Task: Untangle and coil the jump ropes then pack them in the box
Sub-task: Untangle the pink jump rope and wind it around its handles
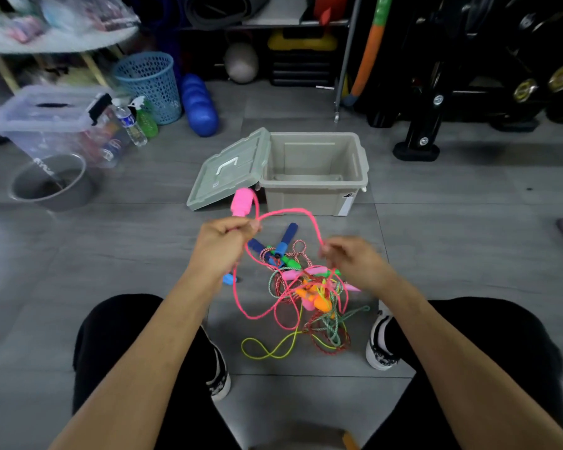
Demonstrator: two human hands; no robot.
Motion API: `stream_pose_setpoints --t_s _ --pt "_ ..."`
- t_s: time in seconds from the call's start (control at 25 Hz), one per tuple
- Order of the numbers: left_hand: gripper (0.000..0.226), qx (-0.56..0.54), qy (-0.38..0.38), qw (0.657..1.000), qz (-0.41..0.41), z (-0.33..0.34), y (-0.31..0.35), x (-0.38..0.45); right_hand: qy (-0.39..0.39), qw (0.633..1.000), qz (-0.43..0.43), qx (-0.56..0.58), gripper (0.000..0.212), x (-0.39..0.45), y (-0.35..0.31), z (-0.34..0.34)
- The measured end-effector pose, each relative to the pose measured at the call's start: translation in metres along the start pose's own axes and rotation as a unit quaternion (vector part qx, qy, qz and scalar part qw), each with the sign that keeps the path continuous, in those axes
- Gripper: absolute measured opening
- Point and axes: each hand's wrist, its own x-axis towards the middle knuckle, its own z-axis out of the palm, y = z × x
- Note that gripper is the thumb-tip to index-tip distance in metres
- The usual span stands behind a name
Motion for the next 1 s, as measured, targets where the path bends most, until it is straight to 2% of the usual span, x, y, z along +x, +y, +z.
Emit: stream_pose_setpoints --t_s 0.04,0.12,0.16,0.2,0.32,0.4,0.44,0.52,0.6,0.68,0.76,0.88,1.0 --pt "0.011 0.078 -0.004 0.997 -0.028 -0.002 -0.004 0.003 0.062 0.997 -0.029 0.036 0.021 -0.001 -0.010 -0.006" --pt "0.010 0.263 -0.042 0.962 -0.058 -0.003 -0.012 0.005 0.147 0.980 -0.097 0.087 0.019 -0.006 -0.035 -0.016" --pt "0.014 0.320 -0.070 0.944 -0.042 -0.002 -0.014 0.003 0.165 0.974 -0.124 0.090 0.019 -0.010 -0.045 -0.019" --pt "0.015 0.330 -0.097 0.939 -0.008 0.000 -0.014 0.000 0.168 0.972 -0.140 0.084 0.018 -0.013 -0.053 -0.020" --pt "0.027 0.184 -0.162 0.965 0.091 0.005 -0.002 -0.011 0.125 0.980 -0.142 0.055 0.017 -0.009 -0.054 -0.015" --pt "0.022 0.089 -0.177 0.972 0.126 0.008 0.006 -0.017 0.097 0.984 -0.148 0.033 0.019 -0.005 -0.051 -0.010" --pt "0.019 0.079 -0.173 0.972 0.140 0.010 0.008 -0.019 0.086 0.984 -0.152 0.025 0.019 -0.003 -0.049 -0.009" --pt "0.021 0.078 -0.173 0.973 0.131 0.013 0.011 -0.023 0.077 0.985 -0.152 0.012 0.017 -0.002 -0.046 -0.008" --pt "0.029 0.049 -0.197 0.976 0.081 0.013 0.012 -0.026 0.076 0.986 -0.146 0.005 0.016 -0.002 -0.046 -0.008" --pt "0.020 0.031 -0.206 0.975 0.074 0.015 0.016 -0.028 0.083 0.986 -0.142 0.003 0.015 -0.004 -0.047 -0.007" --pt "0.010 0.034 -0.167 0.979 0.112 0.017 0.018 -0.028 0.074 0.989 -0.121 0.027 0.015 -0.005 -0.046 -0.006" --pt "0.016 -0.022 -0.061 0.990 0.126 0.010 0.019 -0.021 -0.029 0.998 -0.027 0.044 0.019 -0.004 -0.033 -0.003" --pt "0.021 -0.051 0.016 0.994 0.091 -0.002 0.013 -0.010 -0.128 0.987 0.079 -0.049 0.021 -0.004 -0.011 -0.001"
